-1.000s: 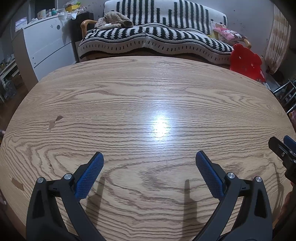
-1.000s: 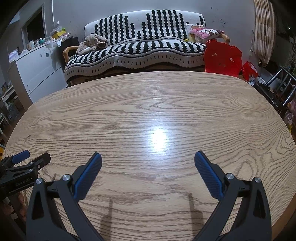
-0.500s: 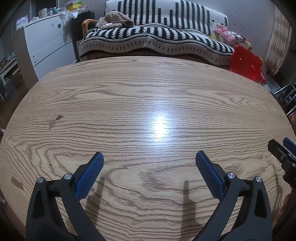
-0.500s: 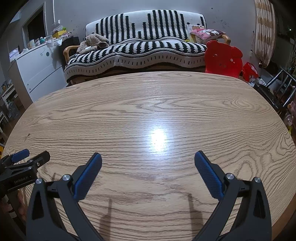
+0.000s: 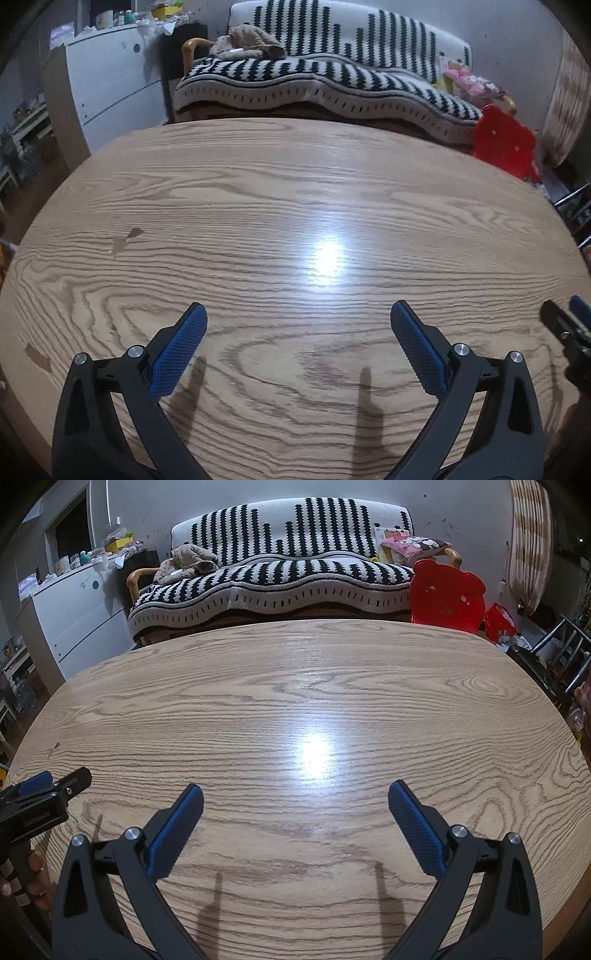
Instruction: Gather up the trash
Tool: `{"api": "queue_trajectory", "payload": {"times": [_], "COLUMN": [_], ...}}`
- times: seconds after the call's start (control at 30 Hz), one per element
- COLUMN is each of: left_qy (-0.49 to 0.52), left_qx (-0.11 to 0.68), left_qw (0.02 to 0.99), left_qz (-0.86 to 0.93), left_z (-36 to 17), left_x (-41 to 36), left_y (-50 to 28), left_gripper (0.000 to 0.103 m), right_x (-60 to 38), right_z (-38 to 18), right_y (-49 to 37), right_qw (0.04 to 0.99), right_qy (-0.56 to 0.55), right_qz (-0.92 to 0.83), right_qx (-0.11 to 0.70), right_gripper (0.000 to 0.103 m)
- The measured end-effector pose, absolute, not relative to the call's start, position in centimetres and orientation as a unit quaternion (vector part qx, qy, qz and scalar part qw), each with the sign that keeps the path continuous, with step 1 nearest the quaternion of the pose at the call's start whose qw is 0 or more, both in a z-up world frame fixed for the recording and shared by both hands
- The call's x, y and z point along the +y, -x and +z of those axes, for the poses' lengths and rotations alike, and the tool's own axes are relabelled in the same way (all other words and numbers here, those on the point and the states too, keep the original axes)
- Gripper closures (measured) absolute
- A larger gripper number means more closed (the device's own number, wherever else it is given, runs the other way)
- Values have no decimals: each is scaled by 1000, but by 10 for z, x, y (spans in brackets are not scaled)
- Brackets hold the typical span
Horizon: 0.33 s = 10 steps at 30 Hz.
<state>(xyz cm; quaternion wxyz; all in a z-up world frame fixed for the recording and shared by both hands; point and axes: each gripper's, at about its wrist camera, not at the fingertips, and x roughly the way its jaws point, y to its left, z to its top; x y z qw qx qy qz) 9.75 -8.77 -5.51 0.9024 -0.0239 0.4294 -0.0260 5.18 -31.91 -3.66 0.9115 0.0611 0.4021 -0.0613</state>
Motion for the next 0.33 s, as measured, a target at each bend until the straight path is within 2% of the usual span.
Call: {"api": "queue_trajectory", "payload": {"times": [0.33], "left_qy": [-27], "left_qx": [417], "left_qw": [908], "left_qz": [-33], "left_z": [-54], "left_x": [-98], "left_y": [-97], "left_gripper": [6], "right_x": [-322], "right_z": [-37], "right_y": [-52], "right_qw": [910], "right_qy": [-62], "right_qz": [-58], "right_qx": [405], "right_gripper": [6]}}
